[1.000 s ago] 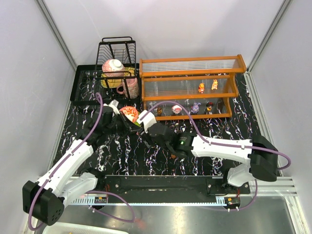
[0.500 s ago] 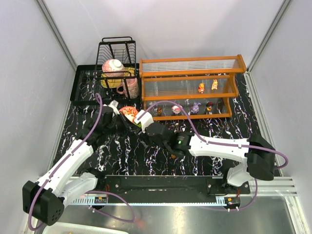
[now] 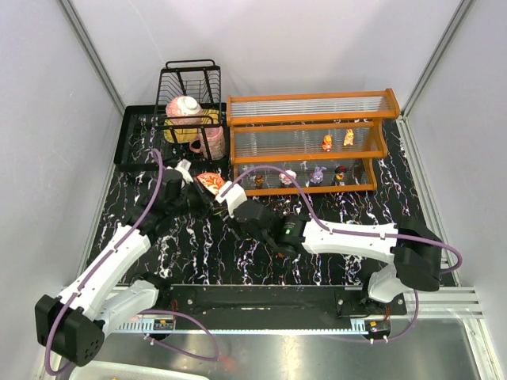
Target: Place and organize the plastic toys onto the shelf
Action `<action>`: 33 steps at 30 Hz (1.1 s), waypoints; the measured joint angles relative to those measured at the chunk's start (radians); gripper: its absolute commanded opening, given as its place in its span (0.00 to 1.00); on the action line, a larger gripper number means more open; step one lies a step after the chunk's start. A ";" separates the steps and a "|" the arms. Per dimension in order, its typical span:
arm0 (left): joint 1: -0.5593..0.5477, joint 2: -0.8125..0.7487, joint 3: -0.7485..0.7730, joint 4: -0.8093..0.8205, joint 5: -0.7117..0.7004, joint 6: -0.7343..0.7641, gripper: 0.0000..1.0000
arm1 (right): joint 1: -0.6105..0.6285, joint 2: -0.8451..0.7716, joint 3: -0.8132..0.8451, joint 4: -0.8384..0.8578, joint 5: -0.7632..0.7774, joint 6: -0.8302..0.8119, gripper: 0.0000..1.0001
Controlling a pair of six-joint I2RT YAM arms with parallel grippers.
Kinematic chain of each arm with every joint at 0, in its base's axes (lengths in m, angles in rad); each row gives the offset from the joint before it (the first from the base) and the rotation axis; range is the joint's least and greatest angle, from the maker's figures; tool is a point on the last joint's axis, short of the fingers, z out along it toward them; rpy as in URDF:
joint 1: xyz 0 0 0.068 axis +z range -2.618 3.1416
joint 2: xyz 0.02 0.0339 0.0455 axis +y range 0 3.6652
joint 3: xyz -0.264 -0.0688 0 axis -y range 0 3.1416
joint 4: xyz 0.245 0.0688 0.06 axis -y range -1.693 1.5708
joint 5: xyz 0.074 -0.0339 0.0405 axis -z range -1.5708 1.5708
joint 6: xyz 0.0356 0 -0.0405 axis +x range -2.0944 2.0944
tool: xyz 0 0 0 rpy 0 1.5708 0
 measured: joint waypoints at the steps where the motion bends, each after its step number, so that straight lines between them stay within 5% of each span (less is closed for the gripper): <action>1: 0.000 0.000 0.002 0.000 0.002 -0.002 0.00 | 0.000 0.000 0.000 0.000 0.000 -0.001 0.20; 5: 0.000 0.000 0.004 0.001 0.012 -0.009 0.00 | 0.005 0.000 0.000 0.009 -0.007 0.000 0.00; 9: 0.000 0.000 0.004 0.004 0.027 -0.012 0.55 | 0.005 -0.008 -0.007 0.016 -0.007 0.003 0.00; 10: 0.000 0.000 0.004 0.016 0.038 -0.020 0.79 | 0.005 -0.016 -0.016 0.017 -0.007 0.004 0.00; 13: 0.000 -0.001 0.004 0.039 0.061 -0.007 0.97 | 0.005 -0.048 -0.045 0.015 -0.008 0.008 0.00; 18: 0.003 -0.023 0.005 0.044 0.069 0.045 0.99 | -0.002 -0.174 -0.121 0.007 -0.067 0.035 0.00; 24: 0.018 -0.148 0.003 0.085 0.062 0.145 0.99 | -0.151 -0.387 -0.220 0.041 -0.306 0.120 0.00; 33: 0.021 -0.336 -0.143 0.469 0.166 0.199 0.92 | -0.270 -0.475 -0.246 0.126 -0.698 0.223 0.00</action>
